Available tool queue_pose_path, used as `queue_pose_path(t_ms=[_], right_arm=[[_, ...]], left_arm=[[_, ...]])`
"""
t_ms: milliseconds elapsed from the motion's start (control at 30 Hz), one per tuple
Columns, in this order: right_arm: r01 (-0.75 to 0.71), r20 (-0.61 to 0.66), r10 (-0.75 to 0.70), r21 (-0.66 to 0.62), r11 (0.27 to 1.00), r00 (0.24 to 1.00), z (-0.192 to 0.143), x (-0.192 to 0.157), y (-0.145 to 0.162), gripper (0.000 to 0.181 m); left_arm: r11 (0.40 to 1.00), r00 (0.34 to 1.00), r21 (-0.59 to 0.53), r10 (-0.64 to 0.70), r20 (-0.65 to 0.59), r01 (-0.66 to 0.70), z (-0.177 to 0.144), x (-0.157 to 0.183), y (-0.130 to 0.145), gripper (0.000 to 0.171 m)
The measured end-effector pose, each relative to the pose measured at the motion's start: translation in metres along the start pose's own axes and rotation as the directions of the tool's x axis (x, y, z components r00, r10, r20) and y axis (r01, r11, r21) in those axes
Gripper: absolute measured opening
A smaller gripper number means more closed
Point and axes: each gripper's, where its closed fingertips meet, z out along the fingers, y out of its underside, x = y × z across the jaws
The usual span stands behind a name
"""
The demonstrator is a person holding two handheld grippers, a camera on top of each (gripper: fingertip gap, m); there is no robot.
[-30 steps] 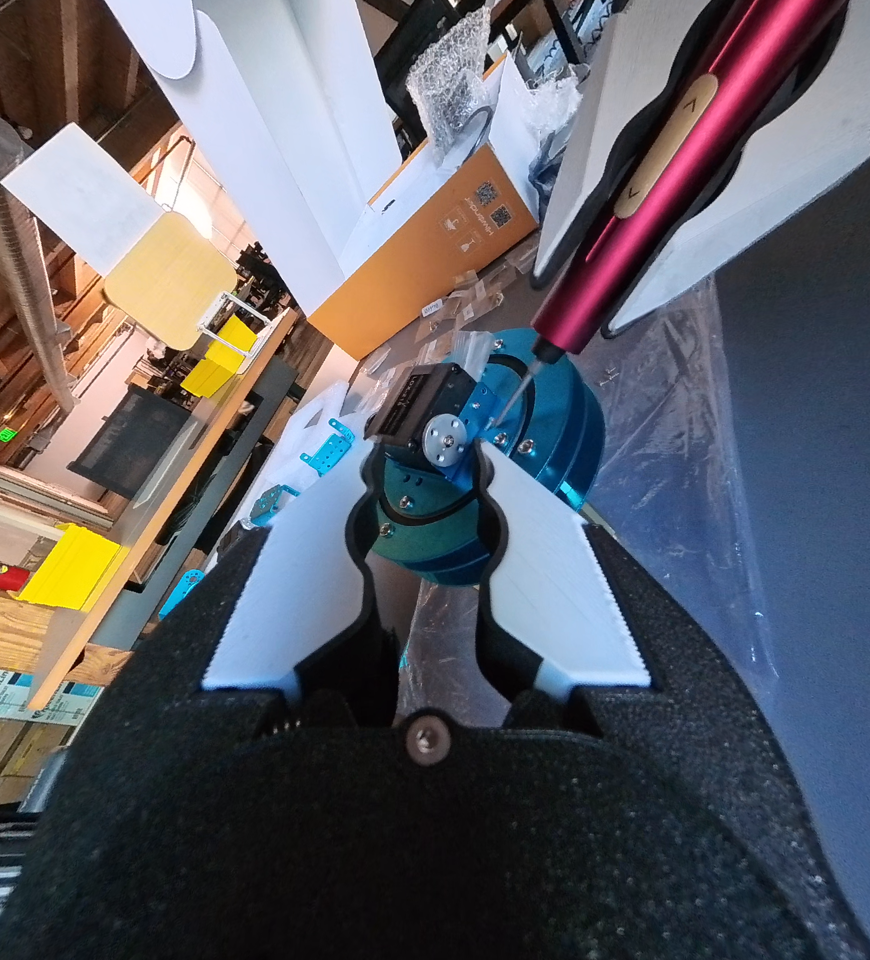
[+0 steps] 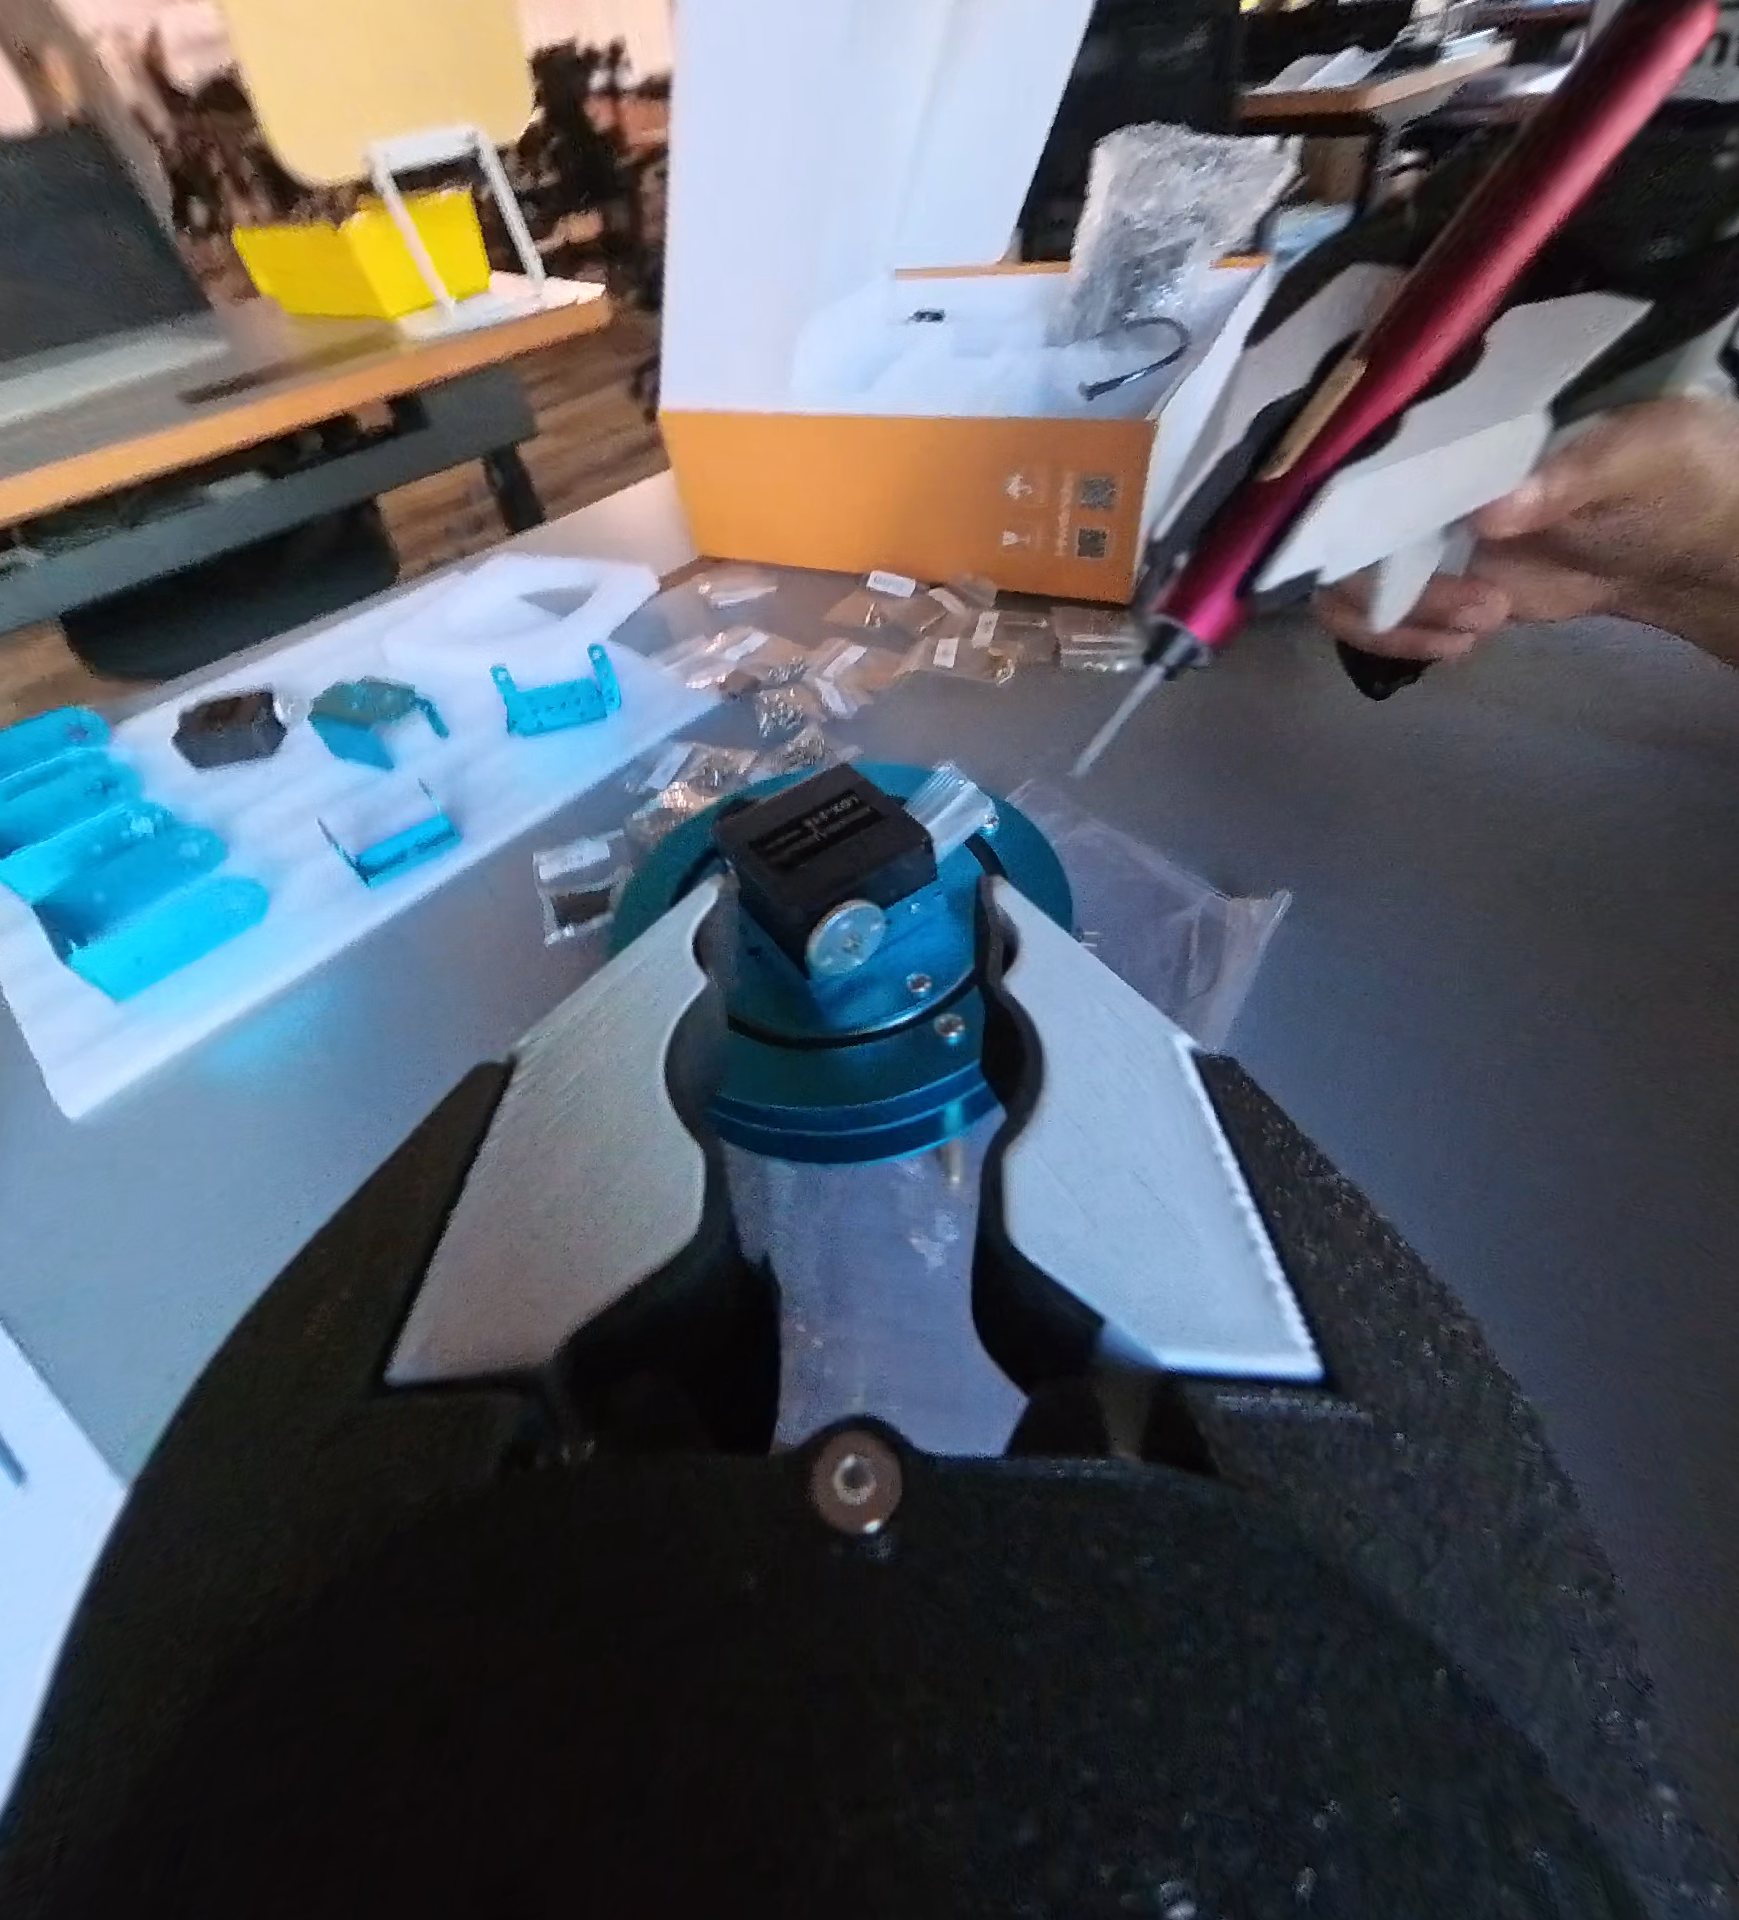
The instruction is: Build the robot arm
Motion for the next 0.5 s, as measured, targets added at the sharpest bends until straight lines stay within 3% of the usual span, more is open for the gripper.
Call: queue_pose_path(t_ms=[100, 300, 500], right_arm=[[-0.159, 0.152, 0.158, -0.01, 0.987, 0.976, 0.006, -0.003, 0.001, 0.022], [-0.136, 0.158, 0.139, -0.028, 0.99, 0.978, 0.029, 0.001, 0.011, 0.022], [-0.145, 0.166, 0.15, -0.043, 0.988, 0.975, 0.033, 0.0, 0.017, 0.022]], left_arm=[[0.994, 0.991, -0.005, -0.108, 0.075, 0.109, 0.002, -0.002, -0.001, 0.044], [0.975, 0.962, 0.022, -0.221, 0.162, 0.22, 0.002, -0.014, -0.006, 0.048], [0.968, 0.951, 0.002, -0.247, 0.185, 0.251, 0.004, -0.014, -0.004, 0.052]])
